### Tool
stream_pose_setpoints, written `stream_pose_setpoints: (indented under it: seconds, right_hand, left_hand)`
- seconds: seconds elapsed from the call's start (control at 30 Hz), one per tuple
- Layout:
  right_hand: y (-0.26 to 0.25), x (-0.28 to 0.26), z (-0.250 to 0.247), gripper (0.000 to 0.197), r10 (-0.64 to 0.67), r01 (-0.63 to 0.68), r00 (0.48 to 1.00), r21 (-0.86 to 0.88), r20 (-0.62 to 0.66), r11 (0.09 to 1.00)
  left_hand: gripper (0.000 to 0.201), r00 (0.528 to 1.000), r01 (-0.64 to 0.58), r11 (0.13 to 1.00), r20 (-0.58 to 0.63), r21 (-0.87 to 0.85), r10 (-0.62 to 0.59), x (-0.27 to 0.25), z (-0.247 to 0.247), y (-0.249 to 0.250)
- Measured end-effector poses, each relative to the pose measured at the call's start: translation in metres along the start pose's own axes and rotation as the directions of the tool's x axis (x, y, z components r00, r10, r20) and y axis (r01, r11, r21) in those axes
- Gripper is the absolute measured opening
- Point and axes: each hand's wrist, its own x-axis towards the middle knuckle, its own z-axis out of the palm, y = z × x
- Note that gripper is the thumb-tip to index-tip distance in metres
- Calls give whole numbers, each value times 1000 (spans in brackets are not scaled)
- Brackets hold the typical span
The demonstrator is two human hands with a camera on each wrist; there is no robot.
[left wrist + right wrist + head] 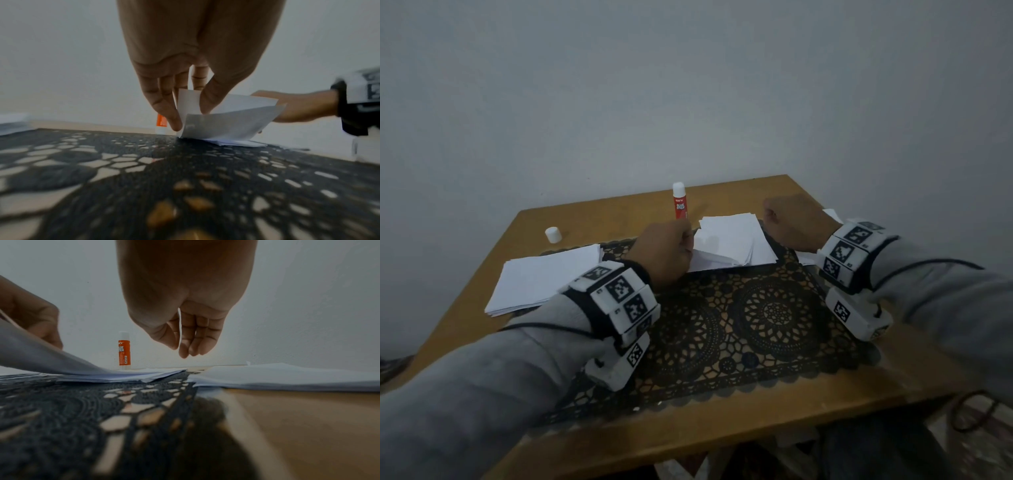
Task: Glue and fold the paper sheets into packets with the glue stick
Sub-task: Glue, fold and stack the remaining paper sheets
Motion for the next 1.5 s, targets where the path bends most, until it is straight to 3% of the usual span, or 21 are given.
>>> stream_pose_setpoints:
  seconds: [0.27,0.4,0.53,0.8,0.97,1.07,1.27,1.5]
  right_hand:
    - [-10,-8,-6,18,-57,61,998,196,-21,979]
    - [-18,-14,-9,27,-107,85,991,238,81,967]
    - [-20,-15,-9,42,-114,71,979,236,172,969]
    - [-22,-12,-6,42,-86,78,959,40,268,996]
    - [-22,-11,-6,46,-66,61,961,26,269,998]
    - [-22,-11,-6,48,-62,55,959,31,276,998]
    - [-20,-11,-6,43,-52,51,962,10,268,999]
    - [-16,-9,-3,36,-44,40,968,23,247,999]
  left_hand:
    - [3,995,17,990,91,143,-30,24,12,13]
    - [3,992,-3,981,126,195,-22,28,11,16]
    - [8,991,-8,981,133,192,-18,29,10,15]
    - [8,986,-39,982,167,184,8,27,10,15]
    - [9,1000,-2,988,6,157,1,25,-2,5]
    - [15,997,-47,988,-53,145,55,16,-15,-5]
    - [14,992,-116,985,-40,126,122,-15,-36,-38]
    - [37,967,-243,969,97,53,237,-49,-37,-59]
